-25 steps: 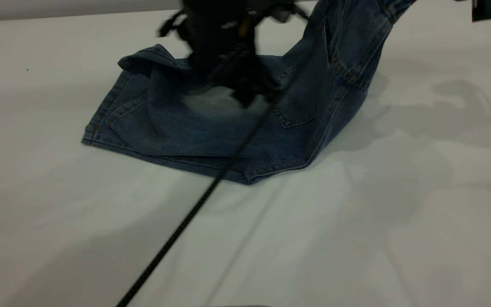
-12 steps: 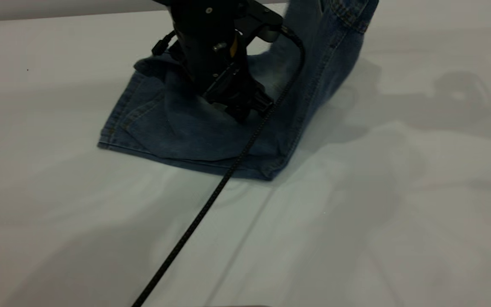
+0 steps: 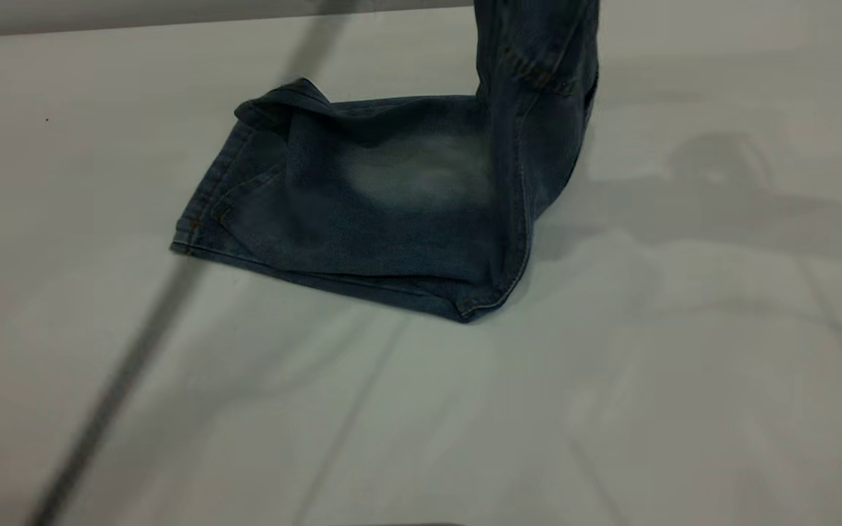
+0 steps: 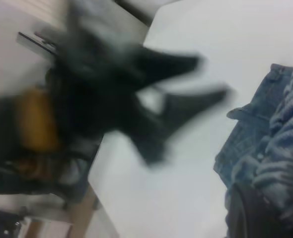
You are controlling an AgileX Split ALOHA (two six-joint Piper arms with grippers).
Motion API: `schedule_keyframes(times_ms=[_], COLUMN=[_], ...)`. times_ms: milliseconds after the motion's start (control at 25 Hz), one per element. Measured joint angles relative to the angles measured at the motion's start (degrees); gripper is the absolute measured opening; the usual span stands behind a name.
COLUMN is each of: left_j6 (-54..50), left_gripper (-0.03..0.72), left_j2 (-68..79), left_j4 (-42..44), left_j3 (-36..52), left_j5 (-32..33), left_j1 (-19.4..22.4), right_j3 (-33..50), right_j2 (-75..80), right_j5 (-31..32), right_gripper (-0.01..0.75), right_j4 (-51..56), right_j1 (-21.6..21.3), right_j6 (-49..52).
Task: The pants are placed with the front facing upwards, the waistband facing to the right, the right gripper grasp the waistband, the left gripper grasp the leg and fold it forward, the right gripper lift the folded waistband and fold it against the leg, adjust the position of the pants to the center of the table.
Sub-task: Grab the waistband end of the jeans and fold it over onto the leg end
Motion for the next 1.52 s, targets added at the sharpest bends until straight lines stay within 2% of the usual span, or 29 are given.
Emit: schedule_keyframes(times_ms=[160,360,520,640,840,960,1040,1240,1360,1440,1520], left_j6=[0.08,0.08,0.08,0.08,0.08,0.08,0.08,0.08,0.12,0.19,0.2], left_gripper=[0.463,0.463,0.463,0.463,0.463,0.463,0.463,0.463,0.463,0.463,0.463], left_j2=[-11.51,-21.92,-26.02,-27.13,-27.19,-27.19,-27.19,-27.19,-27.19,-27.19,-27.19], left_j4=[1.82,2.3,2.25,2.25,0.81,-0.65,-0.98,-1.39,-1.46,-1.46,-1.46], left_j3=[0.0,0.0,0.01,0.01,0.01,0.05,0.05,0.05,0.05,0.05,0.05], left_j5=[1.0,1.61,1.92,2.4,5.26,6.69,7.55,9.65,9.78,9.78,9.78], left_j1=[1.58,1.57,1.57,1.57,1.57,1.57,1.57,1.57,1.57,1.57,1.57], right_j3=[0.0,-1.05,-4.72,-8.93,-16.55,-21.64,-24.12,-27.36,-29.74,-31.65,-34.04], right_j2=[0.0,0.0,1.98,5.9,14.51,18.81,20.72,21.79,21.79,21.79,21.79], right_j5=[-6.91,-19.62,-29.74,-33.71,-35.09,-36.46,-36.58,-36.62,-35.56,-34.77,-33.02], right_gripper=[0.044,0.049,0.055,0.063,0.087,0.143,0.215,0.483,0.557,0.561,0.545], right_j4=[2.82,7.37,8.0,8.35,8.54,8.62,8.49,4.1,-3.2,-12.8,-23.72], right_j1=[6.54,16.93,23.97,27.24,30.26,31.29,31.51,32.29,32.94,33.54,34.29], right_j6=[-3.24,-10.67,-14.47,-15.47,-15.06,-13.0,-11.23,-4.8,5.54,14.5,28.0])
